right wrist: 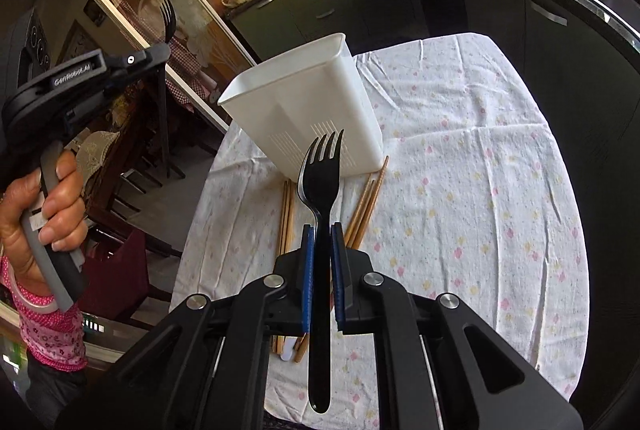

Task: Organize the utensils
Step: 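Drop the fork into the white basket with the left tool while the right tool carries its fork over it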

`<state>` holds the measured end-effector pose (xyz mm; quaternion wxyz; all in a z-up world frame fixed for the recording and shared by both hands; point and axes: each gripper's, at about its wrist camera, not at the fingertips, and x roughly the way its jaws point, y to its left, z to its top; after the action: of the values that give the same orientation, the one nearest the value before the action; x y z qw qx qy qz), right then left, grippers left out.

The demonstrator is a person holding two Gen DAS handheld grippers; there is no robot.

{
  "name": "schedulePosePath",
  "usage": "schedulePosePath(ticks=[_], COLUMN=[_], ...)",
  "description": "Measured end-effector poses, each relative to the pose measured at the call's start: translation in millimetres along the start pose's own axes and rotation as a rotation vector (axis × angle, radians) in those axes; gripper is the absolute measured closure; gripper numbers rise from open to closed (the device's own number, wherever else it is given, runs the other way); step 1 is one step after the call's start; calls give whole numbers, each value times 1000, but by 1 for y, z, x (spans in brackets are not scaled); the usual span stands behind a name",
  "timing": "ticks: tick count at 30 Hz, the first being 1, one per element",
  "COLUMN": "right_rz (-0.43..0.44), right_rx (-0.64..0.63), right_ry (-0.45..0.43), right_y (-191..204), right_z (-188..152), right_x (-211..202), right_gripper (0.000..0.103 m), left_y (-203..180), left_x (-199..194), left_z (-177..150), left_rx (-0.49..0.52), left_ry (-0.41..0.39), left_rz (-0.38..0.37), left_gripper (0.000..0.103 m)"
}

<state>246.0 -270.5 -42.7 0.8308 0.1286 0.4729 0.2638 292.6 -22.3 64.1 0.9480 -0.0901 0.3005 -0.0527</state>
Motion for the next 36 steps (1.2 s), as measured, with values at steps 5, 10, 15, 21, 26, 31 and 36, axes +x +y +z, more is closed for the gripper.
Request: schedulePosePath(ticks=[5, 10, 15, 21, 26, 31, 36], right_rz=[16, 15, 7, -8, -25, -115, -164], right_rx=[13, -1, -35, -83, -104, -132, -159], right_ry=[-25, -70, -160, -308, -424, -541, -553], right_y=[-10, -9, 4, 29, 47, 55, 49], right_z=[6, 17, 42, 89, 134, 163, 162], right_x=[1, 0, -8, -9, 9, 33, 67], right_gripper=[94, 94, 94, 94, 94, 94, 94], left_y=[-11, -13, -8, 8, 7, 9, 14], left_x=[22, 54, 77, 76, 64, 54, 49], left_z=[14, 1, -26, -44, -49, -51, -55], left_rx=[34, 55, 85, 96, 127, 135, 129], left_ry=[-257, -247, -138, -105, -115, -123, -105], left_rz=[23, 69, 95, 95, 92, 87, 79], left_gripper=[94, 94, 94, 94, 94, 94, 94])
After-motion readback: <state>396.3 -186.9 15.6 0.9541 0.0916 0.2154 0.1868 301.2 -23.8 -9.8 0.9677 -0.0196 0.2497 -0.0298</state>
